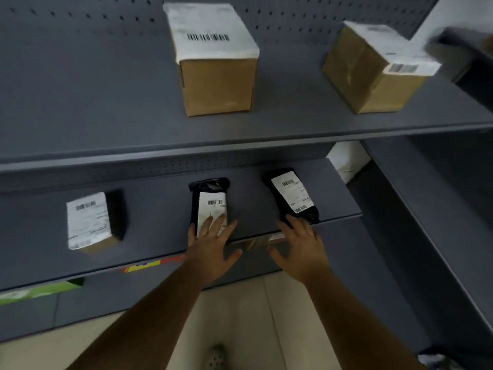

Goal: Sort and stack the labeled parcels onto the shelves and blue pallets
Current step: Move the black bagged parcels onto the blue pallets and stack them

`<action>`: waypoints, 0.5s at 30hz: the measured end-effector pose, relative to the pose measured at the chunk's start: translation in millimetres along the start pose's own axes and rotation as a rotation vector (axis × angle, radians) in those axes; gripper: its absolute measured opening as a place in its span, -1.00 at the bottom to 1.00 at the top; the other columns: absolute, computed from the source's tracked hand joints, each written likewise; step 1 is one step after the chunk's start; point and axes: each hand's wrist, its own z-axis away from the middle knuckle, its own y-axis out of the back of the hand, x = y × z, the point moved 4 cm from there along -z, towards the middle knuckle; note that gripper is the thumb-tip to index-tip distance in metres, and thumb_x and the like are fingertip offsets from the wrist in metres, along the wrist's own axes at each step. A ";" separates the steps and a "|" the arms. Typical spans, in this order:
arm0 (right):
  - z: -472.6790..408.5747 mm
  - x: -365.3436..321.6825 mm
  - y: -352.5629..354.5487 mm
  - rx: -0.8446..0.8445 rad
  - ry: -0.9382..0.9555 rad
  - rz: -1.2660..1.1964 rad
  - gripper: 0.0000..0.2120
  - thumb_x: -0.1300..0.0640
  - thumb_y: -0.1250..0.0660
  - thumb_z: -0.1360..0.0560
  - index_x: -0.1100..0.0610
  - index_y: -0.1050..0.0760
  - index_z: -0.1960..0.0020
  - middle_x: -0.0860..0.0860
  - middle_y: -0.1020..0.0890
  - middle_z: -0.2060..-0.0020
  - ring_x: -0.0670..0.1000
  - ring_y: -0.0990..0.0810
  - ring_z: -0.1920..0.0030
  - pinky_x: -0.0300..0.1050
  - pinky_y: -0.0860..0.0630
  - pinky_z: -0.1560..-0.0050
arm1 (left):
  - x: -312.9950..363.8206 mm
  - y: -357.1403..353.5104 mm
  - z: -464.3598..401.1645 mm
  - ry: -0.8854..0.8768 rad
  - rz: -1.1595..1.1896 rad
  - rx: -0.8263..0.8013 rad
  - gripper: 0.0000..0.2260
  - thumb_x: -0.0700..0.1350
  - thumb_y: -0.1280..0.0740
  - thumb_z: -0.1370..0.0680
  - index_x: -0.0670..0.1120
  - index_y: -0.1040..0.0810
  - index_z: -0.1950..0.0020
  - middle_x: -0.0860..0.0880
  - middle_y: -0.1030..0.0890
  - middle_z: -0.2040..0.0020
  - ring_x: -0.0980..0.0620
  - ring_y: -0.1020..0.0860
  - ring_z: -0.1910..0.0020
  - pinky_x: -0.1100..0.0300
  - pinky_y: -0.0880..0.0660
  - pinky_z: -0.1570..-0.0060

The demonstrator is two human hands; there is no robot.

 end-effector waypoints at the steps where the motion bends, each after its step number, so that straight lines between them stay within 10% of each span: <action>1: -10.3 9.8 -4.3 -0.004 0.000 0.012 -0.30 -0.33 -0.10 -0.40 -0.04 -0.31 -0.46 0.01 -0.29 -0.48 0.15 -0.19 -0.49 0.28 -0.24 -0.38 | -0.3 -4.0 -9.0 0.037 0.002 0.002 -0.36 0.38 -0.01 -0.52 0.24 0.06 -0.55 0.08 0.07 -0.59 -0.05 0.08 -0.56 -0.26 0.09 -0.44; 15: -103.1 106.1 -80.0 0.098 0.083 0.132 -0.29 -0.33 -0.14 -0.38 -0.02 -0.30 -0.45 0.08 -0.26 -0.48 0.28 -0.22 -0.42 0.41 -0.27 -0.28 | -24.8 -69.3 -72.2 0.328 -0.111 -0.012 -0.29 0.40 -0.02 -0.52 0.21 0.26 -0.54 0.08 0.29 -0.57 -0.09 0.22 -0.55 -0.38 0.14 -0.41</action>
